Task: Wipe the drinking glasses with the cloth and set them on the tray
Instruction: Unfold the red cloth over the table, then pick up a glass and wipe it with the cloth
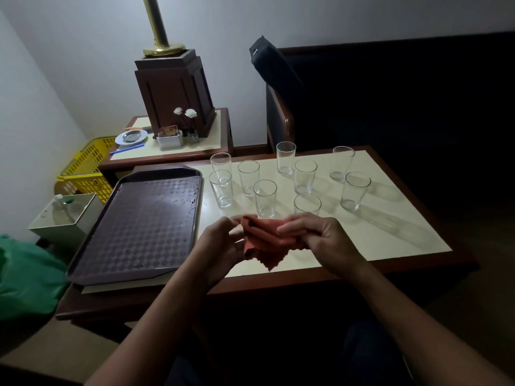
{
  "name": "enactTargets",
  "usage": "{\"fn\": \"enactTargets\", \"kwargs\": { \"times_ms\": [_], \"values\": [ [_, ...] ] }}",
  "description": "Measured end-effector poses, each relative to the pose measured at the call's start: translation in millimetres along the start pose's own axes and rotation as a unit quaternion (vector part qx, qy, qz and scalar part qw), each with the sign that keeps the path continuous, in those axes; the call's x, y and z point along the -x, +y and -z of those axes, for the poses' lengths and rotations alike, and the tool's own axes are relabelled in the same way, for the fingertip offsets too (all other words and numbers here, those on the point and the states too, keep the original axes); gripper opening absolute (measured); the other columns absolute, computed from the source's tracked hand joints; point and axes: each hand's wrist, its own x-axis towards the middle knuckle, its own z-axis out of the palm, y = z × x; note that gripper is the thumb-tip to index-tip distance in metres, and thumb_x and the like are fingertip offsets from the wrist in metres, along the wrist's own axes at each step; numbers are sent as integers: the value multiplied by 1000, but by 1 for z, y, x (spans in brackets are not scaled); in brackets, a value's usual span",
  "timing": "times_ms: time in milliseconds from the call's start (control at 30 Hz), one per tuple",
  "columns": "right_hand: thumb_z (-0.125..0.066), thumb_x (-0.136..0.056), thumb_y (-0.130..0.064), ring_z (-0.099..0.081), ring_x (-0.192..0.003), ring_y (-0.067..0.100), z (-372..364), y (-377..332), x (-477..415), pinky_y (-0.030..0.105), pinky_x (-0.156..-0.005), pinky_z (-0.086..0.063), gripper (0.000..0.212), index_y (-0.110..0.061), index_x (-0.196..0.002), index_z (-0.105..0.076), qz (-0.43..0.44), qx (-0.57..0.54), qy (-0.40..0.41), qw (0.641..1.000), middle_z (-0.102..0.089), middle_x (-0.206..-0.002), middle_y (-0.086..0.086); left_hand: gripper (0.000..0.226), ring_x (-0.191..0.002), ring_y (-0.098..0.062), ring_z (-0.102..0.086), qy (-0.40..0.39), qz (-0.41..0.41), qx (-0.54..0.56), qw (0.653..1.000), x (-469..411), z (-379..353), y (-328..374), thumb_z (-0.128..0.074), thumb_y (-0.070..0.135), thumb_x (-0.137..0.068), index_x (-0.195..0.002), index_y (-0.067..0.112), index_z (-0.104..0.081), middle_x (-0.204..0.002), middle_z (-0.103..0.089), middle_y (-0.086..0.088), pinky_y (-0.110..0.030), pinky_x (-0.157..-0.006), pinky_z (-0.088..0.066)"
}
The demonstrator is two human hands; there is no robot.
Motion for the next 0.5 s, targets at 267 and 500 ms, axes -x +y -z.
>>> {"fn": "enactTargets", "kwargs": {
  "times_ms": [267, 500],
  "values": [
    [-84, -89, -38, -66, -117, -4, 24, -16, 13, 27, -102, -54, 51, -43, -135, -63, -51, 217, -82, 971, -72, -125, -19, 48, -89, -50, -69, -98, -76, -305, 944, -4, -26, 8, -78, -14, -81, -122, 3, -61, -118, -68, -25, -43, -65, -58],
    [-78, -93, -12, -73, -94, 12, 57, -14, 15, 31, -76, -65, 45, -43, -121, -62, -65, 247, 44, 966, -68, -114, -3, 42, -98, -16, -72, 41, -150, -387, 909, -49, -54, -2, -84, 35, -85, -119, 28, -60, -117, -67, -2, -38, -86, -62]
  ]
}}
